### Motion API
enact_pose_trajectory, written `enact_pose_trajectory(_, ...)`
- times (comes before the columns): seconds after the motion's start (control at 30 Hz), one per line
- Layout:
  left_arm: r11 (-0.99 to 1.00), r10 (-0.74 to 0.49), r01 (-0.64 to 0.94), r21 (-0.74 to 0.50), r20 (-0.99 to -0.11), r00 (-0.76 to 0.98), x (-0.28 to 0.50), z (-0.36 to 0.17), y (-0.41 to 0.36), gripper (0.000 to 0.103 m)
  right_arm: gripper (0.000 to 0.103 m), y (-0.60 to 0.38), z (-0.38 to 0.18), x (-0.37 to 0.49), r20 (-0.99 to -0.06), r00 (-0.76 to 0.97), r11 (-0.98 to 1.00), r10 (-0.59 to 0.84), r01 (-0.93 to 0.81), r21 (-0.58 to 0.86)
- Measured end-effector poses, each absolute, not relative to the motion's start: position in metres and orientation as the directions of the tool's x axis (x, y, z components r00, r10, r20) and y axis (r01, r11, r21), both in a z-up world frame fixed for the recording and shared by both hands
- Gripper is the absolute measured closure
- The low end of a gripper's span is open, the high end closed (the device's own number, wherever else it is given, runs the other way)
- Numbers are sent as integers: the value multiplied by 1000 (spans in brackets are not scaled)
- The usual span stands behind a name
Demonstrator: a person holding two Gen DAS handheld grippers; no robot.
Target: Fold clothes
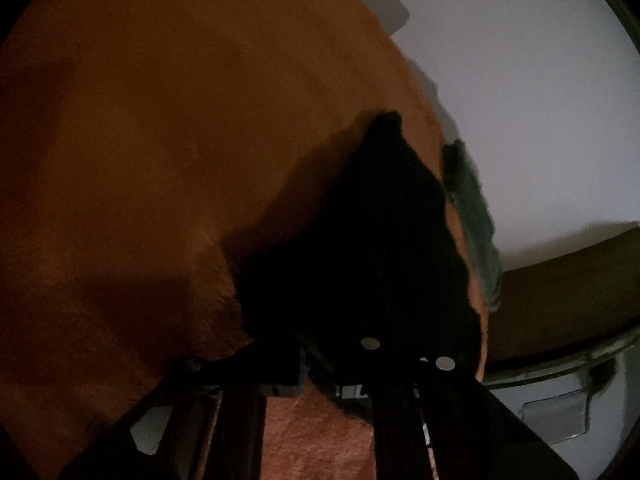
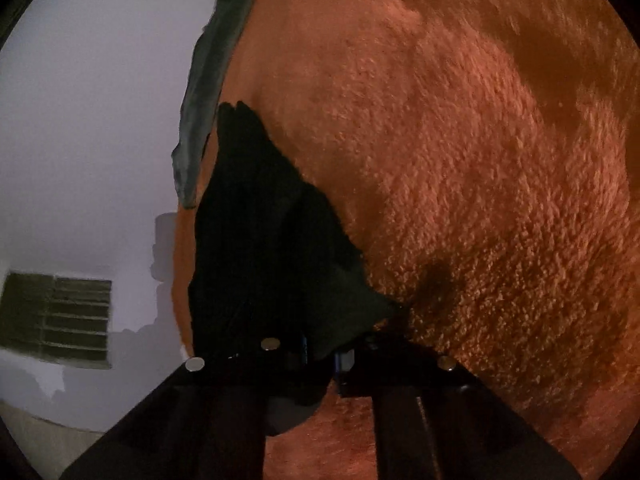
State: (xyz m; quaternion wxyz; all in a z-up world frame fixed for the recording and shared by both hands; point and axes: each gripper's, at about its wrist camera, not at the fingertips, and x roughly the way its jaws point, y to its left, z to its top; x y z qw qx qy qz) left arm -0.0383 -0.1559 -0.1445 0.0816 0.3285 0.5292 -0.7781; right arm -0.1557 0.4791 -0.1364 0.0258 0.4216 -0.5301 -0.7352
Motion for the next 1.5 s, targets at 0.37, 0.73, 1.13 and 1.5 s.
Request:
enact_pose_trajectory(0.37,-458,243,418,-784,-563,-790,66,-92,-159,97,100,515,-103,-90,-607,-626,-492,-489,-377,785)
enact_pose_trajectory(0.73,-612,255,433,-662,-683,-684,198,-80,-129,99,101,538,-94,19,-648,-585,-512,-488,-409,755)
enact_pose_trajectory(1.13,-785,167,385,-486,-764,-624,185,-44,-170,96,101,559,-58,50,-801,-505,-818,-323,-277,504)
enact_pose_trajectory(1.5,-948,213,115,-295,-863,-457,-55,-72,-157,44,55,531,-67,-181,-804,-455,-924,-382,160,348)
